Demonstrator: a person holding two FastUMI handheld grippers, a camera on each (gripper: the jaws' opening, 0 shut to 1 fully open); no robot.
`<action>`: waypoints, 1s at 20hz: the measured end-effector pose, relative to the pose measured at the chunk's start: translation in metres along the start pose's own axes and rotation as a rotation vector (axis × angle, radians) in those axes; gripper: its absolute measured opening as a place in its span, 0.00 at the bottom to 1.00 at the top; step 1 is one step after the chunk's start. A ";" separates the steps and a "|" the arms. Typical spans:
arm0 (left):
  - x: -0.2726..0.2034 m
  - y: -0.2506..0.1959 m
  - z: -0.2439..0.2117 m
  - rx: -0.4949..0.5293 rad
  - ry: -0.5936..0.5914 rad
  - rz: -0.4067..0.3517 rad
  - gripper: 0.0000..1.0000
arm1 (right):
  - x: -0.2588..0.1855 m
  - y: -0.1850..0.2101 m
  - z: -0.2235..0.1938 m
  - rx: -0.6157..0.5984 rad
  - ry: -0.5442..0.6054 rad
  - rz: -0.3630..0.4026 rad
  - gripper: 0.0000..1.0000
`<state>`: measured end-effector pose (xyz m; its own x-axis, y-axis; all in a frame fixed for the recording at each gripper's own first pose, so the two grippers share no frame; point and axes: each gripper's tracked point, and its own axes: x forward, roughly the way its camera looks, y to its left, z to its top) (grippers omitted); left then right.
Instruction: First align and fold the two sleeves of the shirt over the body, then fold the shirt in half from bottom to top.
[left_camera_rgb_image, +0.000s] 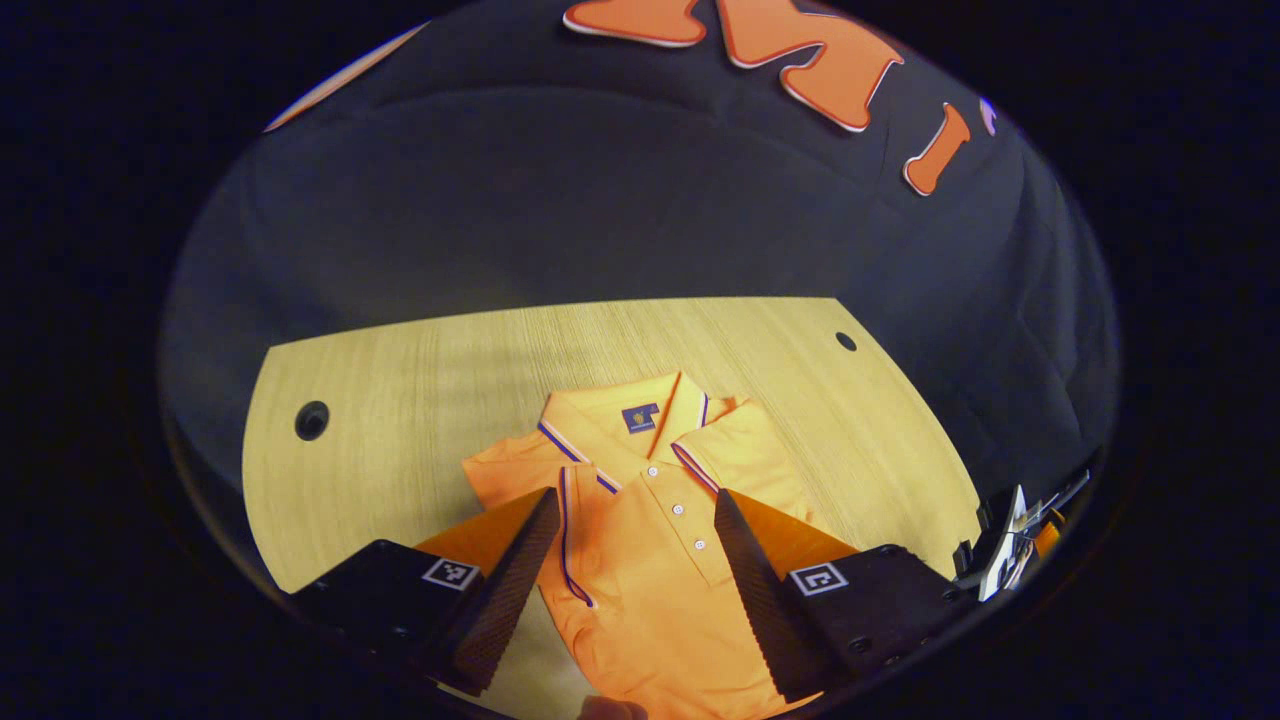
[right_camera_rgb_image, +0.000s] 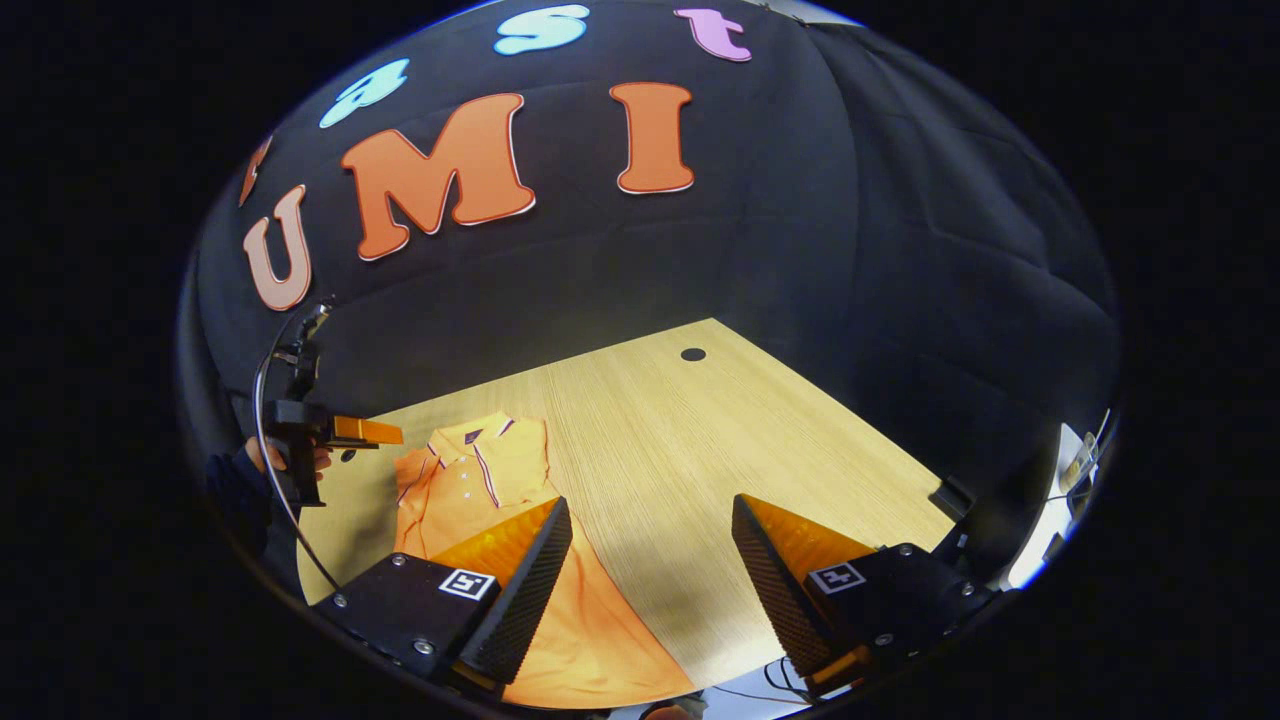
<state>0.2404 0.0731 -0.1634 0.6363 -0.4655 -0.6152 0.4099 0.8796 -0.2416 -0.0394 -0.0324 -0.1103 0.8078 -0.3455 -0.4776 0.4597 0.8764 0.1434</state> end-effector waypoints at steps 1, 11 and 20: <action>-0.014 -0.006 0.007 -0.002 -0.048 0.007 0.96 | 0.002 0.003 0.003 -0.013 -0.011 0.018 0.98; -0.176 -0.060 0.040 0.079 -0.433 0.143 0.96 | -0.017 0.058 0.046 -0.166 -0.205 0.259 0.98; -0.291 -0.116 0.013 0.115 -0.712 0.309 0.95 | -0.046 0.064 0.070 -0.199 -0.358 0.406 0.98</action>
<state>0.0166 0.1054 0.0534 0.9825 -0.1864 -0.0032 0.1862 0.9819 -0.0345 -0.0211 0.0154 -0.0186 0.9955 -0.0300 -0.0900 0.0365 0.9968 0.0716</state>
